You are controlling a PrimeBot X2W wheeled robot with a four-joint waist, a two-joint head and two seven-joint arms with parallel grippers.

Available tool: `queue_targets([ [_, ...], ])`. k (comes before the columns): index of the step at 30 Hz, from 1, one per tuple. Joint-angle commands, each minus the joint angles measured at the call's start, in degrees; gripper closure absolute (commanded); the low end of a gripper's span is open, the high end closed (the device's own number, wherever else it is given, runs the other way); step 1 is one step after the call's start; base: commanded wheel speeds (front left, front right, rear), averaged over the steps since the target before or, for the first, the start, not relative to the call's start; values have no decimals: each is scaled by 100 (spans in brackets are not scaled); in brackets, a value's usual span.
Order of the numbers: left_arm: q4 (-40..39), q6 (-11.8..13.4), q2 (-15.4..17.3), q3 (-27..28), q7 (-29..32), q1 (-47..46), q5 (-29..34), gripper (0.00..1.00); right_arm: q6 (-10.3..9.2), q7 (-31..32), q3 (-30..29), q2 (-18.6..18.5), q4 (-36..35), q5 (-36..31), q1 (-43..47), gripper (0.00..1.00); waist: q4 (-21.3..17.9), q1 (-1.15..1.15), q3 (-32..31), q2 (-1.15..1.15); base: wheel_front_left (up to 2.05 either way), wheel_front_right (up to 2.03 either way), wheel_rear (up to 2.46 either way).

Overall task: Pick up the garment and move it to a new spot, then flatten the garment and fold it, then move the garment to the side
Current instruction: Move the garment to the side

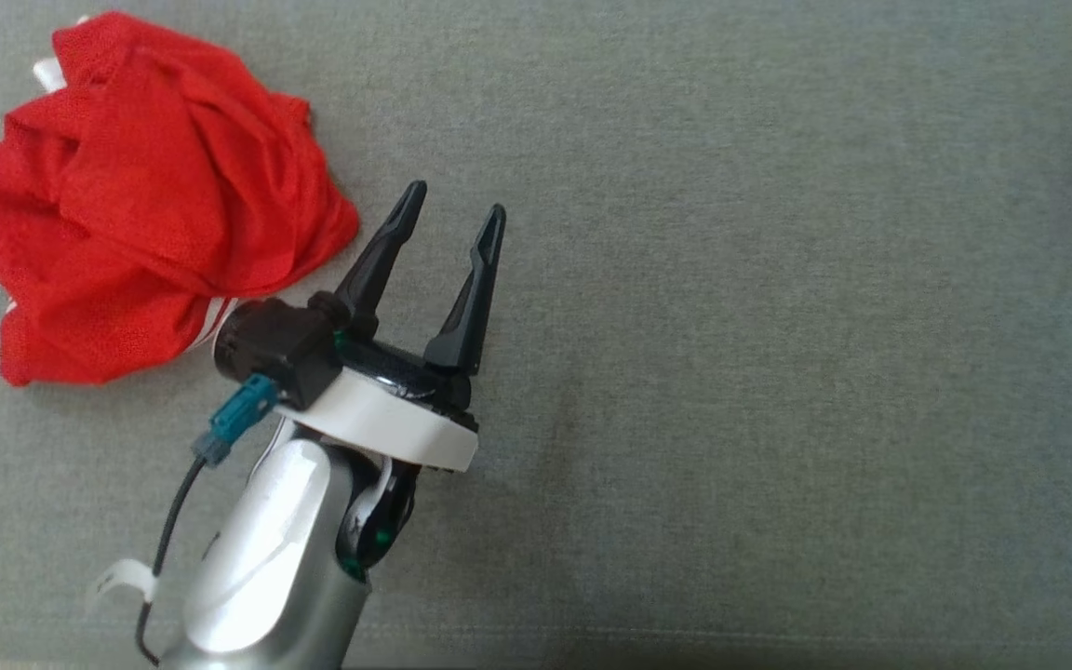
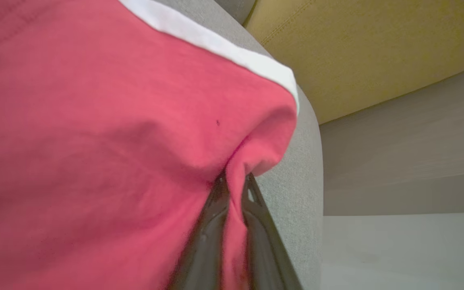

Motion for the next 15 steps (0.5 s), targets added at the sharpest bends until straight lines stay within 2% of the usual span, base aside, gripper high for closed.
queue_targets([
  [1, -202, 17, 47, 175, -44, -157, -44, 0, -5, 12, -22, -296, -89, -13, -2, 100, 46, -1, 62, 0, 0, 0, 0],
  [7, -187, 26, 47, 191, -44, -216, -75, 0, -5, 20, -241, -317, -44, -163, -106, 100, 58, -1, 113, 0, 0, 0, 0],
  [8, -181, 27, 47, 193, -44, -223, -79, 0, -5, 10, -291, -305, -59, -215, -135, 97, 54, -1, 106, 0, 0, 0, 0],
  [9, -172, 29, 47, 194, -44, -228, -83, 0, -5, -2, -348, -279, -76, -265, -157, 11, 50, -1, 90, 0, 0, 0, 0],
  [10, -161, 30, 47, 195, -44, -228, -86, 0, -5, -4, -432, -240, -82, -310, -177, 0, 44, -1, 59, 0, 0, 0, 0],
  [15, -90, 25, 47, 225, -44, -164, -85, 0, -5, -4, -832, 64, -178, -590, -162, 0, -6, -1, -206, 0, 0, 0, 0],
])
